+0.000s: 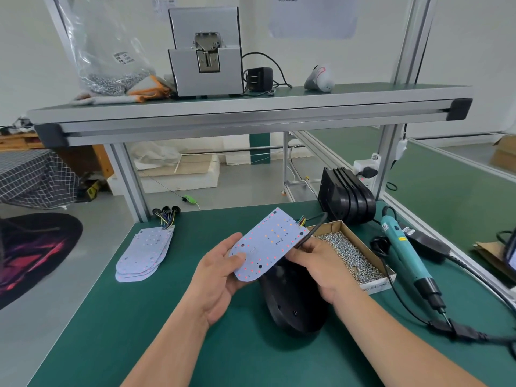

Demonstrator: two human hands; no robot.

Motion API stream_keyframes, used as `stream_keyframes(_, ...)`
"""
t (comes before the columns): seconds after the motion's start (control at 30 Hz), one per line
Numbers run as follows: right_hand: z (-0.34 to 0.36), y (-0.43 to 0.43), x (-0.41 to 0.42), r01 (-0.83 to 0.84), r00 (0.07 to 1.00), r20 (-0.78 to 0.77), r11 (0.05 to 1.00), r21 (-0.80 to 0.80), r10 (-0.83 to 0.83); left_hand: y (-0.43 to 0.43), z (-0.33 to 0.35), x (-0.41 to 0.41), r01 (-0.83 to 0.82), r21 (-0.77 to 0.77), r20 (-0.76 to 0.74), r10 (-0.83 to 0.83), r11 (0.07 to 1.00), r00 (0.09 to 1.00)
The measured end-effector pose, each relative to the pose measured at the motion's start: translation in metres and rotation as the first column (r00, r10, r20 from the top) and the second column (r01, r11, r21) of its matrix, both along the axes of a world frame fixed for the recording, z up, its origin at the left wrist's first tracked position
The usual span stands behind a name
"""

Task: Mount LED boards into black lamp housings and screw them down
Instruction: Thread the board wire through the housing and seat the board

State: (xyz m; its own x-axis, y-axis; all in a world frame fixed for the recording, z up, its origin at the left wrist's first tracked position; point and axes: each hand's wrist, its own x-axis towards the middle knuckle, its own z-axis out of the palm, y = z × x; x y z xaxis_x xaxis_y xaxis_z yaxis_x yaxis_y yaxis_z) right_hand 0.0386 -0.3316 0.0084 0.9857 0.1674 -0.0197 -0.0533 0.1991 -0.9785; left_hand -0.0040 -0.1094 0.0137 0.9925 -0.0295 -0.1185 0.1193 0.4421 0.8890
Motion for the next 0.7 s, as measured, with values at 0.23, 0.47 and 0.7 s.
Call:
stream_keyframes(0.23,-0.002,0.003,-0.002,-0.057,0.994,0.075,0.959,-0.279,0.081,-0.004,0.003,-0.004,0.044,0.031,0.082,-0.046,0.999,0.996)
stream_keyframes(0.47,-0.003,0.004,-0.007,-0.057,0.993,0.082,0.939,-0.34,0.09,-0.023,0.001,-0.009,0.03,0.398,0.058,-0.058,0.917,0.997)
stream_keyframes(0.7,0.001,0.007,-0.008,0.107,0.989,0.139,0.898,-0.428,-0.051,-0.019,0.007,-0.013,0.019,0.44,0.052,-0.046,0.898,0.998)
